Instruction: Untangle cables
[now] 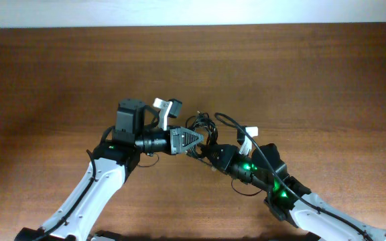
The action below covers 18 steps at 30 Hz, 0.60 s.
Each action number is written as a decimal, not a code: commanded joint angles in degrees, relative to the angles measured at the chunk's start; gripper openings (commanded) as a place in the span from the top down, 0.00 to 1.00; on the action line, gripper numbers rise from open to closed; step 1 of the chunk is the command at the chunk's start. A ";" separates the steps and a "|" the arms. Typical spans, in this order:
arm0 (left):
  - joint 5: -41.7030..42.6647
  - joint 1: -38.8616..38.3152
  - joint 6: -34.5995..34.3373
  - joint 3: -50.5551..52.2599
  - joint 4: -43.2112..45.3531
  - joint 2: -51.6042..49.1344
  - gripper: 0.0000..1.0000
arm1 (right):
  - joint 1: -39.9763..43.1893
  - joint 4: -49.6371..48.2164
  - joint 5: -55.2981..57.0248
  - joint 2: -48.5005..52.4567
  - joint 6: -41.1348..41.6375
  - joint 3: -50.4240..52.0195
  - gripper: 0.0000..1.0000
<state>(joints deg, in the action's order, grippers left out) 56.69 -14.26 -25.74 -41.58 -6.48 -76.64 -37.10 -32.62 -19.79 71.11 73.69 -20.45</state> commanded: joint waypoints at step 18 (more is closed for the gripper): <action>-43.80 0.17 -39.58 -0.55 9.03 0.63 0.77 | -0.39 12.76 -33.16 -0.24 -46.34 -0.83 0.96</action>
<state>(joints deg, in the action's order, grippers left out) 22.57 -15.73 -62.52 -40.64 2.20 -75.72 -36.80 -21.87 -48.36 71.50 31.68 -21.93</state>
